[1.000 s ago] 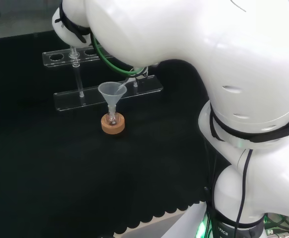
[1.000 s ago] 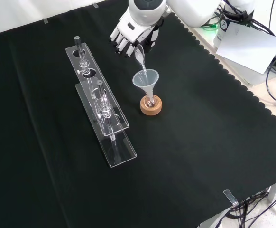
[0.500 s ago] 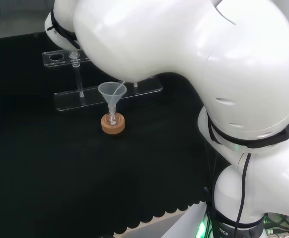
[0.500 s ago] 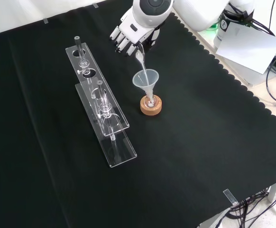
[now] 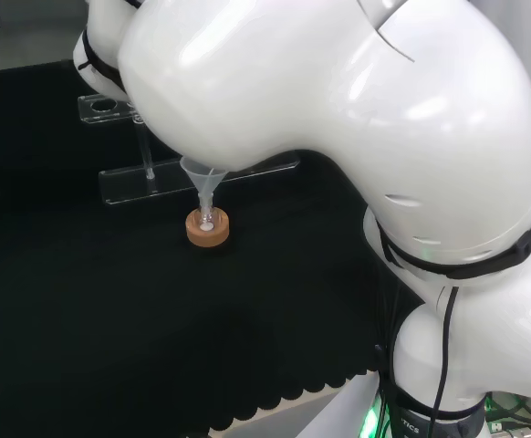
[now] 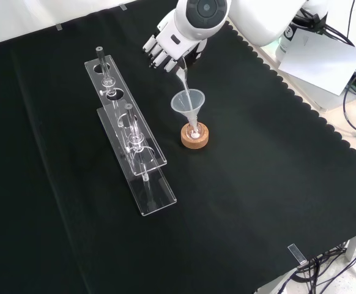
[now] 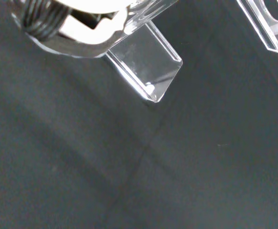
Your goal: Pour all the NaCl from the weighing funnel into the round-bottom flask.
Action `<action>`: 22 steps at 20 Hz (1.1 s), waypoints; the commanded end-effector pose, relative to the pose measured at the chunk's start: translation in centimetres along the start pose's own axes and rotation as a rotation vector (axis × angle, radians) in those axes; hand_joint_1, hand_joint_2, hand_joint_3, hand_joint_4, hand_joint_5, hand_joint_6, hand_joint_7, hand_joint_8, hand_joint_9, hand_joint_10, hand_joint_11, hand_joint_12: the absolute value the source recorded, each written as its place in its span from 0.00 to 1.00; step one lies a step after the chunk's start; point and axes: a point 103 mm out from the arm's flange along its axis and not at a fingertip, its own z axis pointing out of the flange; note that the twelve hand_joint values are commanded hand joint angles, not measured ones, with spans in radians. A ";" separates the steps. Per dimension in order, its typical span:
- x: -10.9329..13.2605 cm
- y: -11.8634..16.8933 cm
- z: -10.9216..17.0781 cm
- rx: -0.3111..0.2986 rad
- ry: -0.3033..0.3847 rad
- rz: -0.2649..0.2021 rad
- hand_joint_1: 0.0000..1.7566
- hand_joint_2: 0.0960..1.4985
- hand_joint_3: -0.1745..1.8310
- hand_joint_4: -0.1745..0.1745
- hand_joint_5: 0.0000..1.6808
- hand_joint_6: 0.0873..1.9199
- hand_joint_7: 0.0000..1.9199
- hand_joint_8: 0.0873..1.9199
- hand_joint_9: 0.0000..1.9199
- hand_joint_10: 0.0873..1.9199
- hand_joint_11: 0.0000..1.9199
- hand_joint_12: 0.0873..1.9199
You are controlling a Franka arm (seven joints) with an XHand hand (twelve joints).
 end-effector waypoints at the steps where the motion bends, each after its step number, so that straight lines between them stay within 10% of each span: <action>1: 0.1 0.0 -0.2 0.001 -0.016 0.000 0.64 0.41 0.41 1.00 0.74 0.35 0.37 0.26 0.50 0.15 0.39 0.56; 22: 0.9 -0.3 -1.8 0.004 -0.116 0.002 0.64 0.41 0.41 1.00 0.74 0.35 0.37 0.26 0.50 0.14 0.39 0.56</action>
